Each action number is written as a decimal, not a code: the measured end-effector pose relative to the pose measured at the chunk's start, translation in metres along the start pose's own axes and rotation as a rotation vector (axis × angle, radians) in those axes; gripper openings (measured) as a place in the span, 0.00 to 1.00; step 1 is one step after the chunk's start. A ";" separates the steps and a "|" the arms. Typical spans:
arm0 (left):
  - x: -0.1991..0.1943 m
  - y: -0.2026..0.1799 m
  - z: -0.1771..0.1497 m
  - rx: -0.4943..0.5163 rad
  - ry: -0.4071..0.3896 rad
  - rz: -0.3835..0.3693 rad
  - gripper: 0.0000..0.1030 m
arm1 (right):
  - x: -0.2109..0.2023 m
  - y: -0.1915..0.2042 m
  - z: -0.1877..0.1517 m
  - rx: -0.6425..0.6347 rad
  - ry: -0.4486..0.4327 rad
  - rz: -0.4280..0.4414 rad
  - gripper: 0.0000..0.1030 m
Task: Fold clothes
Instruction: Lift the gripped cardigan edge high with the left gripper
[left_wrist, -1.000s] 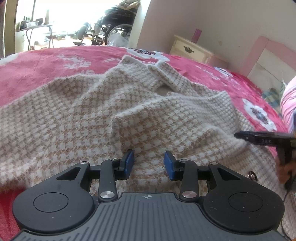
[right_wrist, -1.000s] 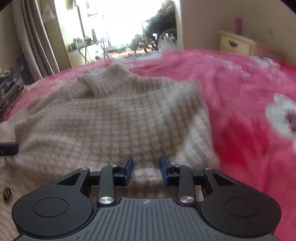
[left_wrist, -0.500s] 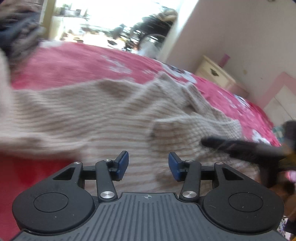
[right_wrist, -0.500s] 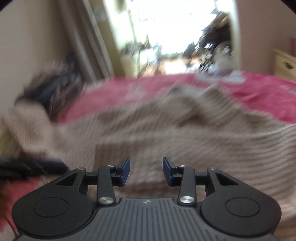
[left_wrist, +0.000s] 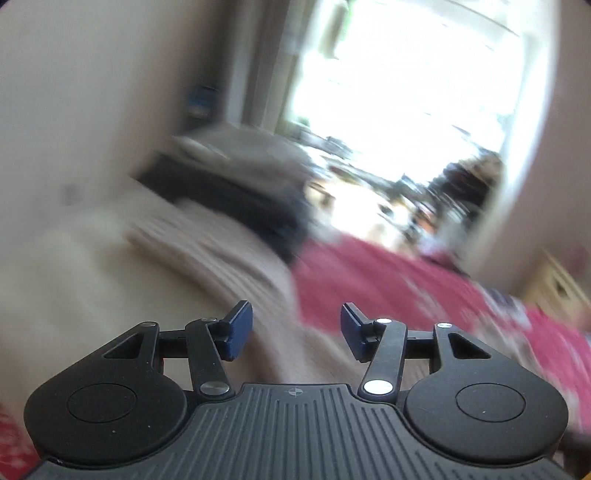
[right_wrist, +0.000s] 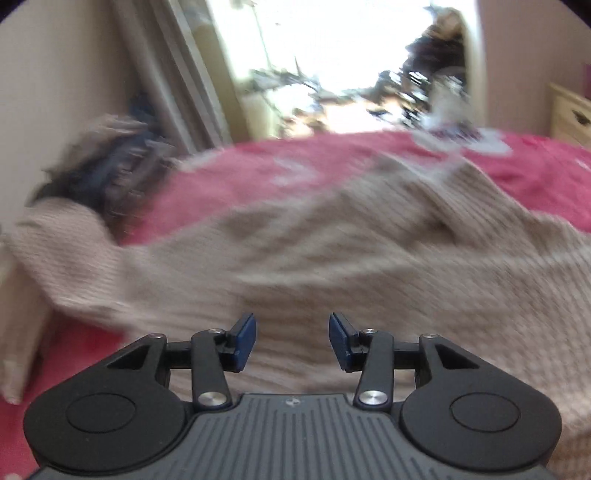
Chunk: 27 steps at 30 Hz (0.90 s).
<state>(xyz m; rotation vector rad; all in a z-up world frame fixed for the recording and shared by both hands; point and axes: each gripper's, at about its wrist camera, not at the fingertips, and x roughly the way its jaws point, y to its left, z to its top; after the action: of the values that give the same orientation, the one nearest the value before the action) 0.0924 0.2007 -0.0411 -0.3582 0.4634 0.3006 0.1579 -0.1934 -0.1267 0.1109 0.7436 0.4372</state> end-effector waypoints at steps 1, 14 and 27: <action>0.001 0.008 0.009 -0.020 -0.012 0.026 0.54 | -0.001 0.013 0.004 -0.022 -0.014 0.030 0.46; 0.066 0.073 0.030 -0.391 0.071 0.187 0.35 | 0.013 0.164 0.031 -0.242 -0.076 0.327 0.50; 0.014 -0.030 0.015 -0.018 -0.175 -0.012 0.05 | 0.001 0.063 0.022 0.065 -0.008 0.213 0.50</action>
<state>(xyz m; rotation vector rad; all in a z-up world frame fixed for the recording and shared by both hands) 0.1203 0.1828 -0.0272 -0.3491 0.2866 0.3215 0.1519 -0.1346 -0.0956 0.2540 0.7415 0.6150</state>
